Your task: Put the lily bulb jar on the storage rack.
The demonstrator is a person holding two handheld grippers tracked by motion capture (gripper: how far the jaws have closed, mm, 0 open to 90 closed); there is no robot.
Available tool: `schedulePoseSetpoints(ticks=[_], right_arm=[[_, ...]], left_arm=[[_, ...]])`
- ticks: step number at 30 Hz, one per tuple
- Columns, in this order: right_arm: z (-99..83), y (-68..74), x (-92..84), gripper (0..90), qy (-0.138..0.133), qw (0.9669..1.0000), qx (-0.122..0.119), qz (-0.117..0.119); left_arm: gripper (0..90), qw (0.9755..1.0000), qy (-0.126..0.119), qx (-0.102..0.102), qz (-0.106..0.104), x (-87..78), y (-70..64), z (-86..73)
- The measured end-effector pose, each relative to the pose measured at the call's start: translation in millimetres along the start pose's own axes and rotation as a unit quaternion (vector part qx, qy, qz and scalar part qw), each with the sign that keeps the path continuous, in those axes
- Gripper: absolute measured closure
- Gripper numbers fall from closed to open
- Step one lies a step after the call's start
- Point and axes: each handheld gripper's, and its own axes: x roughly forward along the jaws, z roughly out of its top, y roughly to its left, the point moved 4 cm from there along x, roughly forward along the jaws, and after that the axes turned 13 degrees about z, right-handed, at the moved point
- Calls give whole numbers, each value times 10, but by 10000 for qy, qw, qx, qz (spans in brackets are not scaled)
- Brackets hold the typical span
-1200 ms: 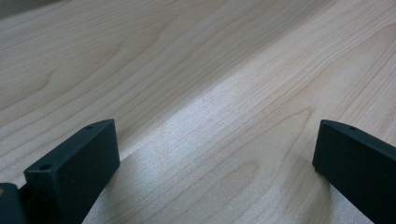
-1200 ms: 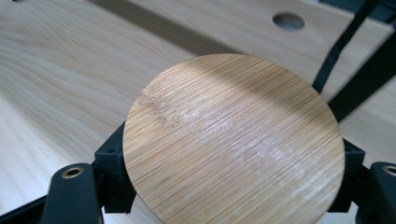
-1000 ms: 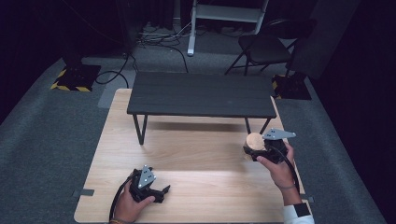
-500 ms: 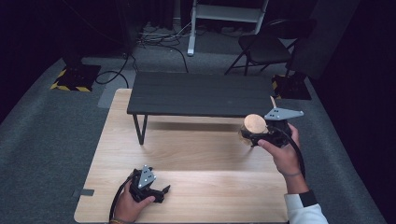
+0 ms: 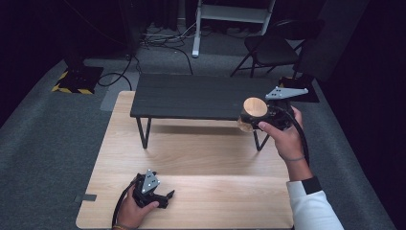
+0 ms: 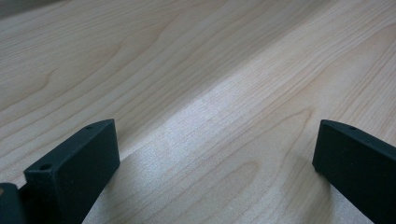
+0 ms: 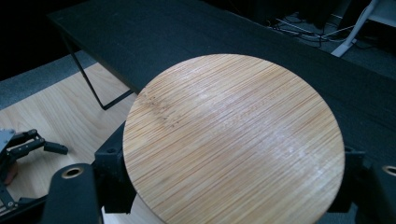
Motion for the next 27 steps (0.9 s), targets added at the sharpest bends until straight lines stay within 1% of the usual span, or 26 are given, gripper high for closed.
schedulePoseSetpoints(ticks=[5, 7, 9, 13, 18, 22, 27], right_arm=[[110, -30, 54, 248, 6, 10000, 40, -34], [141, -62, 71, 248, -20, 9999, 86, -64], [195, -108, 105, 248, 8, 9999, 125, -113], [256, -149, 151, 248, 56, 9998, 97, -175], [331, -210, 243, 248, -12, 9997, 99, -232], [372, -255, 358, 248, 45, 9995, 168, -274], [394, -298, 497, 247, 197, 9991, 177, -320]], left_arm=[[5, 10000, -1, 2, 0, 0, 0, 0], [5, 10000, -2, 2, -1, 0, 1, 0], [5, 10000, -1, 4, -3, 1, 2, 0], [5, 10000, 5, 11, -7, 1, 4, 3], [5, 10000, 6, 11, -9, 2, 4, 3], [5, 10000, 8, 14, -13, 4, 5, 5], [5, 10000, 7, 12, -14, 5, 5, 5]])
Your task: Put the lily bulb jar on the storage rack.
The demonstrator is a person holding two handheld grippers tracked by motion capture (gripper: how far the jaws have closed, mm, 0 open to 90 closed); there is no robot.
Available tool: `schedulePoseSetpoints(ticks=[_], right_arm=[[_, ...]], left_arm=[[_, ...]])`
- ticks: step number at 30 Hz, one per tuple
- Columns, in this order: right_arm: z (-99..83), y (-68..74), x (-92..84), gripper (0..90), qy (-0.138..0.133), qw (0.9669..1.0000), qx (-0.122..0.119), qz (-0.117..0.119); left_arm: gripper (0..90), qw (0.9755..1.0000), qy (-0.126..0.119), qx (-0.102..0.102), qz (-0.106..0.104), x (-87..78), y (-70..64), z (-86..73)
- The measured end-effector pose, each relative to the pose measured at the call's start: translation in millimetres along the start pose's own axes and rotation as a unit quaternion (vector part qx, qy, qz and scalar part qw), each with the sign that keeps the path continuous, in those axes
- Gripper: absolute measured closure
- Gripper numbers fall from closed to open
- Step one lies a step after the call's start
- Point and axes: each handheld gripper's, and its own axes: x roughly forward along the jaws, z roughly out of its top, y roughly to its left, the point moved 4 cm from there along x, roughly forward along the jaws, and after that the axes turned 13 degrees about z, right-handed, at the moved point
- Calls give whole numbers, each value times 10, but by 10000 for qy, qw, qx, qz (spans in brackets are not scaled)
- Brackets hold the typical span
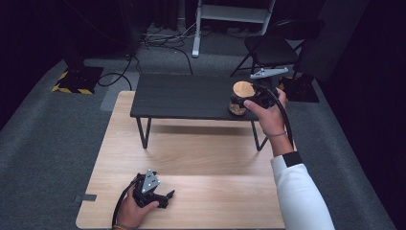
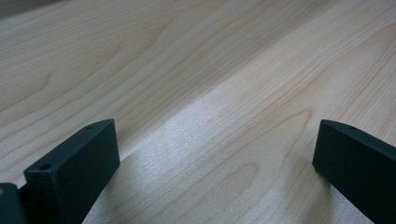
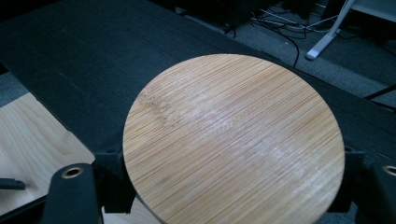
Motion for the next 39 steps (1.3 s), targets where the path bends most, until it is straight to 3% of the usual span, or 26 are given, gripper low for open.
schedulePoseSetpoints(ticks=[6, 12, 14, 16, 23, 27, 31, 39], right_arm=[[-12, -46, 75, 247, 21, 10000, 71, 9], [-67, -70, 86, 236, -123, 9999, 114, 30], [-102, -84, 91, 183, -208, 9997, -3, 93], [-128, -38, 86, 100, -251, 9996, -99, -96], [-221, -7, -29, 81, -410, 9988, -244, -95], [-270, 73, -111, 76, -425, 9982, -346, -235], [-412, 128, -212, 70, -559, 9976, -308, -254], [-782, 300, -352, 70, -636, 9950, -661, -382]], left_arm=[[5, 10000, -2, 1, 0, 1, 0, 1], [5, 10000, -3, -1, 0, 3, 0, 1], [5, 10000, -4, -2, -1, 3, 0, 1], [5, 10000, -4, -1, -1, 4, 0, 1], [5, 10000, -3, -1, -2, 4, 0, 1], [5, 10000, -3, -1, -1, 4, 0, 1], [5, 10000, -3, -2, -1, 4, 0, 2], [5, 10000, -3, -2, -2, 4, 0, 1]])
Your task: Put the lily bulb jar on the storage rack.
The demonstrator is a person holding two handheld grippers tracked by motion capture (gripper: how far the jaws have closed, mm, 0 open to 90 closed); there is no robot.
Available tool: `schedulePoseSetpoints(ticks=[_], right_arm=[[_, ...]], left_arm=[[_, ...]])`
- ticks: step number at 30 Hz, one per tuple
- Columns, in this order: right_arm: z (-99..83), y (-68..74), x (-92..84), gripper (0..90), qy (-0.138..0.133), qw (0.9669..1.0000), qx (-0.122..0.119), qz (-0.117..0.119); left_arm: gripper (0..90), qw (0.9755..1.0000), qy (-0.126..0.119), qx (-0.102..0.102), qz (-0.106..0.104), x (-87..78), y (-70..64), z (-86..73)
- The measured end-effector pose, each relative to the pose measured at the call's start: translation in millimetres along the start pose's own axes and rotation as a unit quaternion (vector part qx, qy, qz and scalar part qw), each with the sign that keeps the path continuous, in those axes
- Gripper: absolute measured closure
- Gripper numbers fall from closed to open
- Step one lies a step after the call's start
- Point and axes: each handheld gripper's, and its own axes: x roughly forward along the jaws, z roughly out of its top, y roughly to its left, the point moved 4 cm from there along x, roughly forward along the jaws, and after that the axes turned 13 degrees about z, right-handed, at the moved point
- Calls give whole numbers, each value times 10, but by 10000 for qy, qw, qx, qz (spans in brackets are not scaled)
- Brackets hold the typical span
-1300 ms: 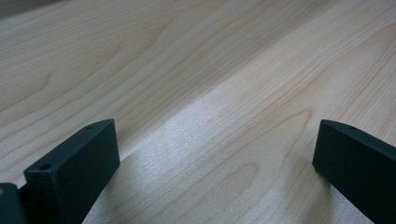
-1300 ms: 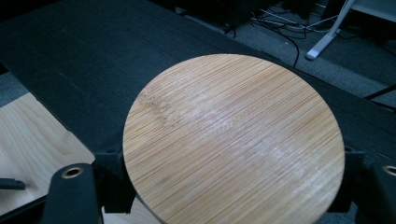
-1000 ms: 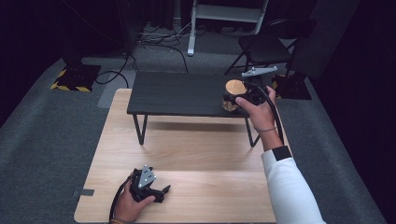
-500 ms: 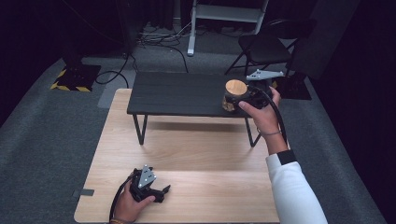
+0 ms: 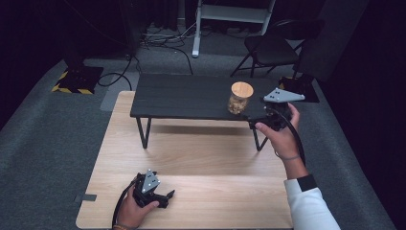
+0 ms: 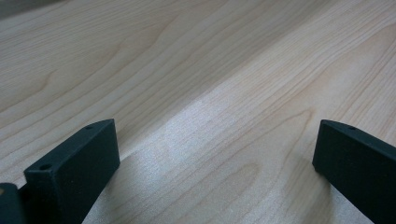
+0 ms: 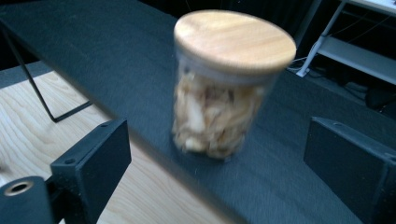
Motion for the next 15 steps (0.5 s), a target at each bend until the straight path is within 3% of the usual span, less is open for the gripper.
schedulePoseSetpoints(ticks=[5, 10, 15], right_arm=[[-234, 101, -102, 70, -10, 10000, -49, 3], [-593, 243, -197, 70, -132, 9998, -112, -54], [-966, 308, -254, 70, -228, 9997, -14, -34]], left_arm=[[5, 10000, -1, -2, 0, 0, 0, 0], [5, 10000, 0, 0, 1, -1, 0, 0], [5, 10000, 0, 0, 0, -1, 0, 0]])
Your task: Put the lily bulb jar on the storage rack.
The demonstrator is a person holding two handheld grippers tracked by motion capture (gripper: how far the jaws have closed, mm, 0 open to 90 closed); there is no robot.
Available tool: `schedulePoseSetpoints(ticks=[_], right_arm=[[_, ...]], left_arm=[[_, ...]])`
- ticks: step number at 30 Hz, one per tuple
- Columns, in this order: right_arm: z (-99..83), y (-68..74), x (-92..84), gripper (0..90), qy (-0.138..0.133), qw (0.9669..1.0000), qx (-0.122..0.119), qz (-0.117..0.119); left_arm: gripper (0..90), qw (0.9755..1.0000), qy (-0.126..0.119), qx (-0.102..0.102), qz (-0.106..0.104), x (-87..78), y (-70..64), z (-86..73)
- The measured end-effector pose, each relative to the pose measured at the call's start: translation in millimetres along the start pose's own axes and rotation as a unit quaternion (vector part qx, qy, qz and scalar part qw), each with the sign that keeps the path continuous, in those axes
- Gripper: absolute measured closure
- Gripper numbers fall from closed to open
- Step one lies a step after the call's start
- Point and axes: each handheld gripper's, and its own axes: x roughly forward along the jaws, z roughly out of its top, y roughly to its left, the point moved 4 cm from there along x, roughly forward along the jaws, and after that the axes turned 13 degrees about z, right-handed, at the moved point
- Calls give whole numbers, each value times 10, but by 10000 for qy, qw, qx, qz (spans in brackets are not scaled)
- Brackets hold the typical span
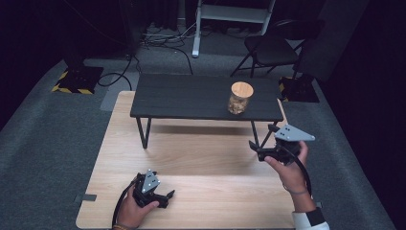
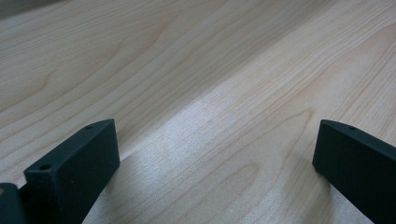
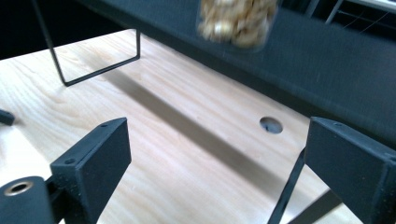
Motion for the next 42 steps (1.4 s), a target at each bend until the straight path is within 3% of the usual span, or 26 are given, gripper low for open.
schedulePoseSetpoints(ticks=[5, 16, 21, 35, 42], right_arm=[[-289, 33, -40, 70, 70, 9998, 169, -44], [-818, 57, -66, 70, 241, 9986, 446, 120], [-980, 134, -34, 70, 422, 9982, 408, 120], [-1382, 222, 29, 70, 711, 9948, 695, 241], [-1534, 240, 73, 70, 954, 9914, 838, 315]], left_arm=[[5, 10000, 0, 1, 1, -1, 0, 0], [5, 10000, -1, -1, 0, -1, 0, -1], [5, 10000, 0, 1, 0, -1, 0, -1], [5, 10000, 0, 3, 1, -2, 0, -1], [5, 10000, 1, 4, 0, -2, 0, -1]])
